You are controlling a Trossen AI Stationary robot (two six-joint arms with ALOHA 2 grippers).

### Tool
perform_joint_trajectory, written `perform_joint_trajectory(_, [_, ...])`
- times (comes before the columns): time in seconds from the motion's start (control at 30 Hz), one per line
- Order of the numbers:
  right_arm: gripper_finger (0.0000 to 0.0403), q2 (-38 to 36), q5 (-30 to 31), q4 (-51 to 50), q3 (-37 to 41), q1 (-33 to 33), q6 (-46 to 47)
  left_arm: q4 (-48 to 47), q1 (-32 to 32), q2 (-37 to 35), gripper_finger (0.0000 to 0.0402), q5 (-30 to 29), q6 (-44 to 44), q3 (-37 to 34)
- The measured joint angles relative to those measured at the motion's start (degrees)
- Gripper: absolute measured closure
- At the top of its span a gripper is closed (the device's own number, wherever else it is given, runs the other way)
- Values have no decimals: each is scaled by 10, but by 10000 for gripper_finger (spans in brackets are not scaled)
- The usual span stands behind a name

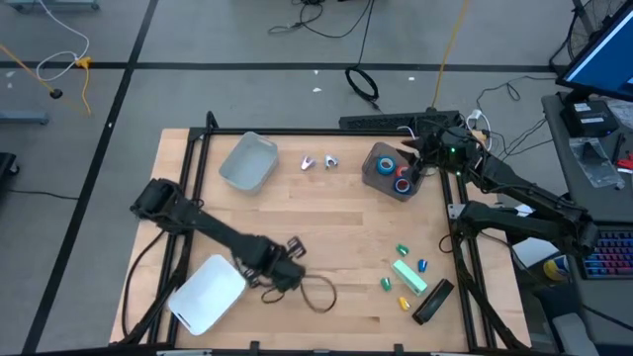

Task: Pick and place Stapler, Stapler remover, tape
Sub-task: Put the pink tape into the black bin

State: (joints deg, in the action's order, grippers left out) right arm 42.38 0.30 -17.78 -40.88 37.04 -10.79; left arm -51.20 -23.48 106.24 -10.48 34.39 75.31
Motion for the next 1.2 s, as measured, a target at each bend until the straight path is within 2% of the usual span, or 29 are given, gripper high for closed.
perform_joint_trajectory(0.13, [284,0,-28,0,0,0,-3,5,60,-3,379,-72,4,0])
perform_joint_trajectory(0.23, [284,0,-58,5,0,0,-5,14,109,-16,379,-123,-28,0])
perform_joint_trajectory(0.43, [284,5,-140,28,0,0,-7,75,206,-62,379,-140,-151,31])
perform_joint_trajectory(0.67, [284,40,-198,103,0,-36,19,237,295,-120,379,-71,-322,68])
perform_joint_trajectory(0.8, [284,80,-202,191,0,-77,52,317,332,-129,379,-13,-372,77])
perform_joint_trajectory(0.93, [284,125,-202,293,0,-112,76,389,355,-125,379,30,-377,77])
perform_joint_trajectory(1.1, [280,155,-202,390,0,-117,115,432,372,-122,379,45,-345,78])
perform_joint_trajectory(1.2, [264,159,-203,423,0,-111,148,451,378,-122,379,45,-311,78])
